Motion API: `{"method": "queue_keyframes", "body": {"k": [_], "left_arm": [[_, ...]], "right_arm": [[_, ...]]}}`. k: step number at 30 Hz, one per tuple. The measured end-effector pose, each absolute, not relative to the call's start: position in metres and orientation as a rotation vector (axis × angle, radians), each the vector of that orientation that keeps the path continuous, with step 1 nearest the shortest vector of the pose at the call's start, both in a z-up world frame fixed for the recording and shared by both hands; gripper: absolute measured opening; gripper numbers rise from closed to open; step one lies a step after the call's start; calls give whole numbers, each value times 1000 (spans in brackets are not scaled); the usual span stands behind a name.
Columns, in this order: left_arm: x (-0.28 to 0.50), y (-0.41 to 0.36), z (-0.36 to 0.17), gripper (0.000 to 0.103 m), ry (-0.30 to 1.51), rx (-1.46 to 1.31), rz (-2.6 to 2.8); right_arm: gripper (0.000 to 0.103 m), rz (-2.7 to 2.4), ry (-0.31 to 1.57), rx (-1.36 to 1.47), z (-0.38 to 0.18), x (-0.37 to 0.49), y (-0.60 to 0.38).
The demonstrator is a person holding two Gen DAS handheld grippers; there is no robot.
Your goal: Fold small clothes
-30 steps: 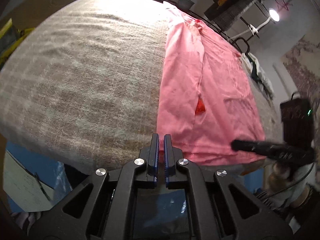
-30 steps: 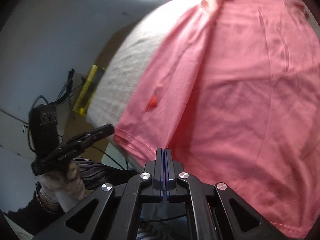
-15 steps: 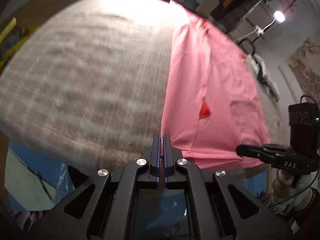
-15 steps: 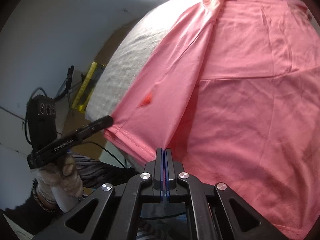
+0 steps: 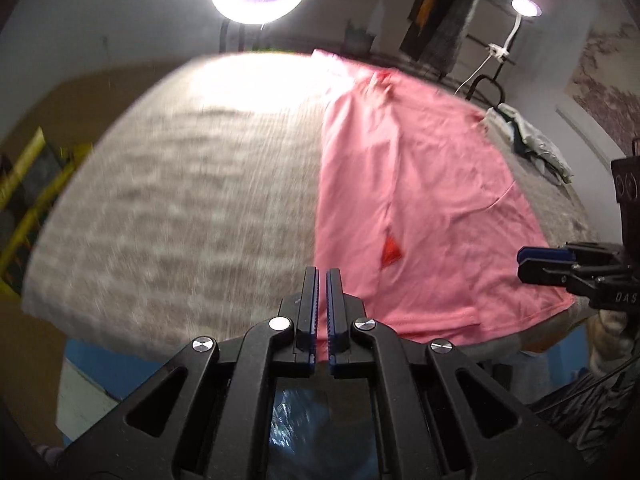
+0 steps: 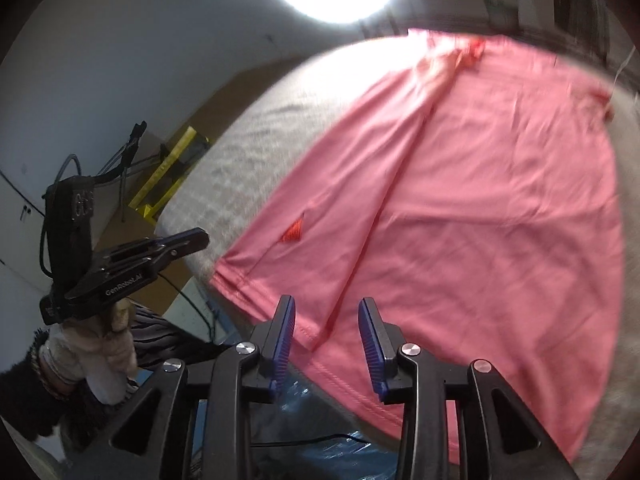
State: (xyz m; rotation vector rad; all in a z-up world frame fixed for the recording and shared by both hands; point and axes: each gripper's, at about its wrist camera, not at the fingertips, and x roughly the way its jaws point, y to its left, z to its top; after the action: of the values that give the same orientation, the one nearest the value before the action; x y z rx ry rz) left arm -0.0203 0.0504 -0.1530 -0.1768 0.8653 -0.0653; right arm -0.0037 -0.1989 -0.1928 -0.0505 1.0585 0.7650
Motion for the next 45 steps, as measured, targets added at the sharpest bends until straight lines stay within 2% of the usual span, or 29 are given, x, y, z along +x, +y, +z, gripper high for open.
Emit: {"method": "queue_keyframes", "body": {"k": [6, 13, 14, 16, 18, 23, 28, 35, 37, 38, 39, 43, 44, 45], "left_arm": [[-19, 11, -130, 0, 782, -114, -135], [-11, -43, -124, 0, 784, -109, -282], [-8, -54, -125, 0, 788, -107, -307], [-6, -72, -127, 1, 798, -98, -349], [-5, -88, -129, 0, 809, -88, -388], [1, -139, -141, 1, 848, -56, -498], [5, -186, -157, 1, 912, -48, -621], [1, -248, -172, 3, 970, 25, -753], [1, -255, -175, 25, 981, 51, -762], [-1, -259, -176, 44, 982, 63, -764], [-1, -261, -177, 48, 979, 65, -762], [2, -265, -182, 48, 979, 104, -728], [4, -267, -185, 43, 982, 131, -705], [5, -267, -187, 33, 981, 142, -696]], "right_arm": [[40, 688, 922, -115, -165, -13, -226], [48, 616, 866, 21, -131, -4, -292], [50, 606, 864, 34, -127, 0, -301], [67, 578, 853, 62, -117, 6, -325], [74, 545, 839, 78, -108, 11, -345], [70, 479, 797, 117, -90, 21, -402], [38, 412, 822, 217, -97, 37, -451], [37, 366, 833, 266, -106, 46, -491], [37, 367, 824, 277, -105, 48, -500], [37, 364, 820, 283, -105, 48, -503], [38, 358, 818, 285, -106, 50, -505], [39, 347, 815, 290, -109, 60, -513], [39, 352, 818, 294, -110, 64, -513], [39, 360, 821, 298, -112, 68, -513]]}}
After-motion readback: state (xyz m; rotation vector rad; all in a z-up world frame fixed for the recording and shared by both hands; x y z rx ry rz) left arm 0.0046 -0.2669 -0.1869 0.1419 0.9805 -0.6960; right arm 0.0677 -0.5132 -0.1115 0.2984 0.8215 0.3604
